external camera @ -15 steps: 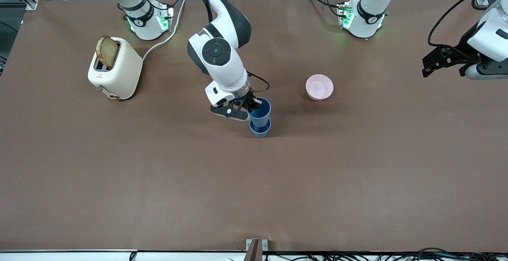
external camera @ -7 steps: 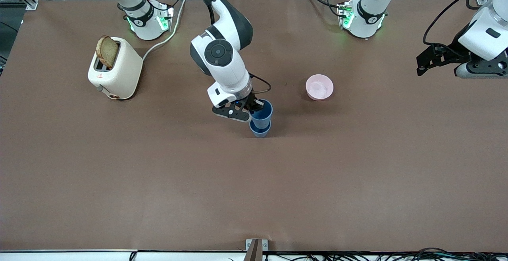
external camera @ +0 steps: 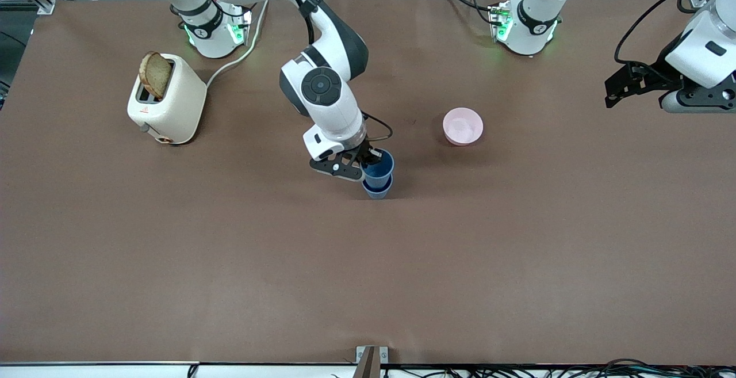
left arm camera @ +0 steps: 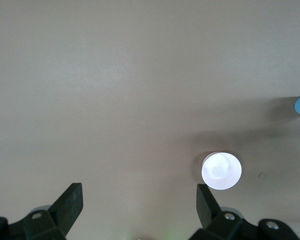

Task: Stack blue cups with both arms
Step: 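Lower the held blue cup into the standing blue cup with the right gripper, then open the right gripper and lift it off the stacked cups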

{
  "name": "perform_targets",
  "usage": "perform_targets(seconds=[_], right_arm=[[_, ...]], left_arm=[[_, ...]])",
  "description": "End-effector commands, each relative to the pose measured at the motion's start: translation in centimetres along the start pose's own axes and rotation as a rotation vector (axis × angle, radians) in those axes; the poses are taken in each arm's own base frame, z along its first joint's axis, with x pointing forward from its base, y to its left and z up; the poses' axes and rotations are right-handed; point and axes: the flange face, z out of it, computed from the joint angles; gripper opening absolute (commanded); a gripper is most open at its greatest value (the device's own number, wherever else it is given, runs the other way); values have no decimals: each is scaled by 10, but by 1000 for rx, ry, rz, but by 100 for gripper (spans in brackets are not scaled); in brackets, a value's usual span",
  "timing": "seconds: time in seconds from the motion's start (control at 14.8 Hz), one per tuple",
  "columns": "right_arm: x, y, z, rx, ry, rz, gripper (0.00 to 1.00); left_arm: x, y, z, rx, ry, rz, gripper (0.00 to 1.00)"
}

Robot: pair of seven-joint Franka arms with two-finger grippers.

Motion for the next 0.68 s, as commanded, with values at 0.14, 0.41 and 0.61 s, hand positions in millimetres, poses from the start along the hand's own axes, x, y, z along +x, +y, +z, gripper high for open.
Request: perform_targets(seconds=[0.14,0.41,0.61], right_arm=[[3,-2,-6,13,4,1,77],[30,16,-67,50,29,-15,90],[81,76,-130,2,27,-63,92]], left_arm=[[-3,-1,-3,1,8,8,100],[-3,-3,-4,1,10,10,100],[2,-3,-3,-1,10,10,100]])
